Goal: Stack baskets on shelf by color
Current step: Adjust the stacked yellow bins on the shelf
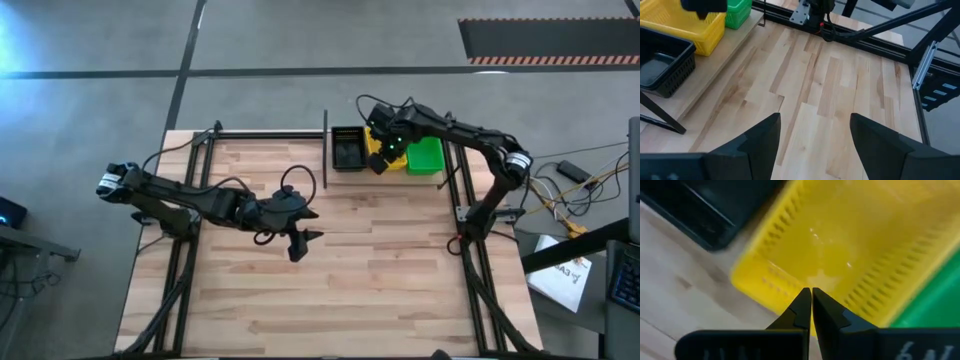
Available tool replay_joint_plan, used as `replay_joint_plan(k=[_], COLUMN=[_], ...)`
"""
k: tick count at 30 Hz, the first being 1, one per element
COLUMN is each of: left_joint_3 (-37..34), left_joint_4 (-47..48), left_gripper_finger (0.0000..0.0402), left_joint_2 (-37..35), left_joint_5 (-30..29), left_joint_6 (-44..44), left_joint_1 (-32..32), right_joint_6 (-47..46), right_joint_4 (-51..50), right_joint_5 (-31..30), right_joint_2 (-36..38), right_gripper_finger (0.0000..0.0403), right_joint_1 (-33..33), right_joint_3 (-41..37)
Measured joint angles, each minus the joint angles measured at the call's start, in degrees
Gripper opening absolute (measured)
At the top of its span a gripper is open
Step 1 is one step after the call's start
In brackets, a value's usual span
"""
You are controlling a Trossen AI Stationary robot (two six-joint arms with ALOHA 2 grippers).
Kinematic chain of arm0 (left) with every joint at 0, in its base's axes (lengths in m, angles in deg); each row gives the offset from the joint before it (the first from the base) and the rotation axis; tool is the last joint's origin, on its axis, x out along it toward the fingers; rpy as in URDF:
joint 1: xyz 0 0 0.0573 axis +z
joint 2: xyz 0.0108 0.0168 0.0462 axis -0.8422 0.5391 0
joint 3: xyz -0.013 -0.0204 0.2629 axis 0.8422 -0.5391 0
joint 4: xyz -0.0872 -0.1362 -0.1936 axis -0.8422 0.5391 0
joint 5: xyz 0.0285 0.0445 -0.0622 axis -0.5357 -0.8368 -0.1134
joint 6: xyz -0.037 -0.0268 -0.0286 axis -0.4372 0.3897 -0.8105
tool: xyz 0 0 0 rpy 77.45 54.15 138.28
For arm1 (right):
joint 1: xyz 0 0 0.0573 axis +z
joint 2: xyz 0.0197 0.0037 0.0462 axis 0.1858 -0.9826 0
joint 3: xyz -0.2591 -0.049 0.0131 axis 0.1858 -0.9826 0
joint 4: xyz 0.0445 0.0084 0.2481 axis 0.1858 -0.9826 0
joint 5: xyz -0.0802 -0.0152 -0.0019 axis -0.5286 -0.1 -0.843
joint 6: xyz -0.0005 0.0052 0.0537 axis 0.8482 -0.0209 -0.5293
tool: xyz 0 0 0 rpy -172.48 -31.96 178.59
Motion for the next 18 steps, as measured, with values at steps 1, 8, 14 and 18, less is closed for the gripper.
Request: replay_joint_plan(k=[1, 8, 14, 18], left_joint_3=[-0.03, -0.17, -0.12, -0.29], left_joint_4=[-0.47, -3.5, -4.42, -4.89], left_gripper_finger=[0.0224, 0.0224, 0.0224, 0.0224], left_joint_2=[0.0, 0.0, 0.0, 0.0], left_joint_5=[-0.02, -0.06, -0.06, -0.04], left_joint_6=[0.02, 0.06, 0.06, 0.06], left_joint_1=[0.0, 0.01, 0.02, 0.02], right_joint_6=[-0.38, -2.7, -4.24, -5.64], right_joint_4=[0.95, 2.86, 3.92, 6.26], right_joint_5=[0.91, 3.99, 4.71, 5.59], right_joint_2=[-0.29, -3.27, -4.19, -4.19], right_gripper_finger=[0.0009, 0.0009, 0.0009, 0.0008], right_joint_1=[0.08, 0.43, 0.43, 0.43], right_joint_3=[0.01, 1.18, 1.92, 1.92])
